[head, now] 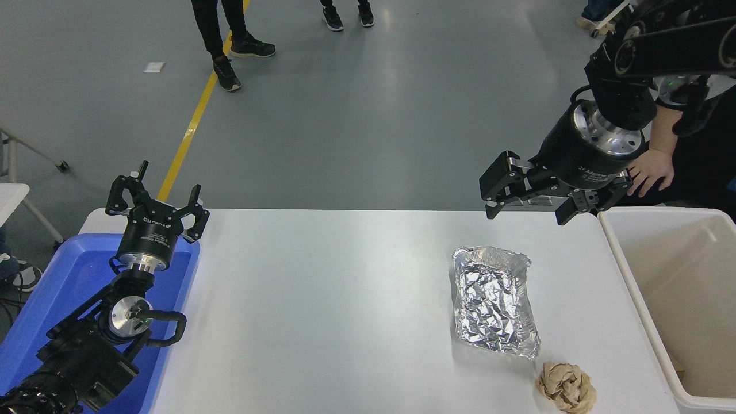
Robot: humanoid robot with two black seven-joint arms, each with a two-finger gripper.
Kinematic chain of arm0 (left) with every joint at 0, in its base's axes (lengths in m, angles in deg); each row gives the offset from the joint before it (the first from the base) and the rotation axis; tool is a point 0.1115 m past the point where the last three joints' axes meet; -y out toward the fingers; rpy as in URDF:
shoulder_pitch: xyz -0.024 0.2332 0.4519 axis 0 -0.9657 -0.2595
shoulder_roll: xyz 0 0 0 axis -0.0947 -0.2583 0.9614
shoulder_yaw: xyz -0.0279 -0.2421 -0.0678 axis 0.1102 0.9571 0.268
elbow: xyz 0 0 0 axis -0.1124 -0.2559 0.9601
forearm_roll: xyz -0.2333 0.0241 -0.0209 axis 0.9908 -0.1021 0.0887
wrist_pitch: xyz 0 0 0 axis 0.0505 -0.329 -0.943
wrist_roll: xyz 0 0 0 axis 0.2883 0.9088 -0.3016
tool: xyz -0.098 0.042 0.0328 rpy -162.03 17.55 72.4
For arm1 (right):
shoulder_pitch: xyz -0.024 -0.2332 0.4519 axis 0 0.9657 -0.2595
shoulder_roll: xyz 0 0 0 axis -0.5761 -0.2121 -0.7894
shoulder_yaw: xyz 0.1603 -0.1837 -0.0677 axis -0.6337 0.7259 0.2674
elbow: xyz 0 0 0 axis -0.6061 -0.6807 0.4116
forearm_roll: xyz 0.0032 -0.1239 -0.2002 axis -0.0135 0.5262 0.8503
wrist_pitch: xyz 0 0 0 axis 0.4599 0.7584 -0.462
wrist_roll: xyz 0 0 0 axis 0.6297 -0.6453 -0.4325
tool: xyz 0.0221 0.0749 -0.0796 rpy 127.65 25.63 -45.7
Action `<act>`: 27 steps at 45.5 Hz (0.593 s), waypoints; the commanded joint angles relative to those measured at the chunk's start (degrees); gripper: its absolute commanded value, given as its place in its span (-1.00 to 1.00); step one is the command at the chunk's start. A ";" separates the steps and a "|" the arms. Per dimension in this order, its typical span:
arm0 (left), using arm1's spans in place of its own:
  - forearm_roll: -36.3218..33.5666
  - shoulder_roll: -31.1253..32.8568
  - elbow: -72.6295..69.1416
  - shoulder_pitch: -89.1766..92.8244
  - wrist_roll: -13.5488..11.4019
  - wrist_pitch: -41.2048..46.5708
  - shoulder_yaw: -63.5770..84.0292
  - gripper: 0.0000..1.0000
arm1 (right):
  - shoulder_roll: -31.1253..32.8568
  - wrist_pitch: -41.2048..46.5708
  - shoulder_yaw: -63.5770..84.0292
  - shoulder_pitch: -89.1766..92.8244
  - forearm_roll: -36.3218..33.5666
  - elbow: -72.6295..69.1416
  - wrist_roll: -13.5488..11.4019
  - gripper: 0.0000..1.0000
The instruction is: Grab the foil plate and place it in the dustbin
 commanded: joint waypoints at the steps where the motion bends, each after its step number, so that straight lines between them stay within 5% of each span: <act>1: -0.01 -0.03 0.00 0.05 -0.11 0.04 -0.01 0.96 | 0.09 0.00 -0.07 -0.10 0.00 -0.06 0.01 1.00; 27: 0.08 0.06 0.00 0.05 -0.11 0.04 0.08 0.96 | 0.36 0.00 -0.24 -0.10 0.00 0.03 0.01 1.00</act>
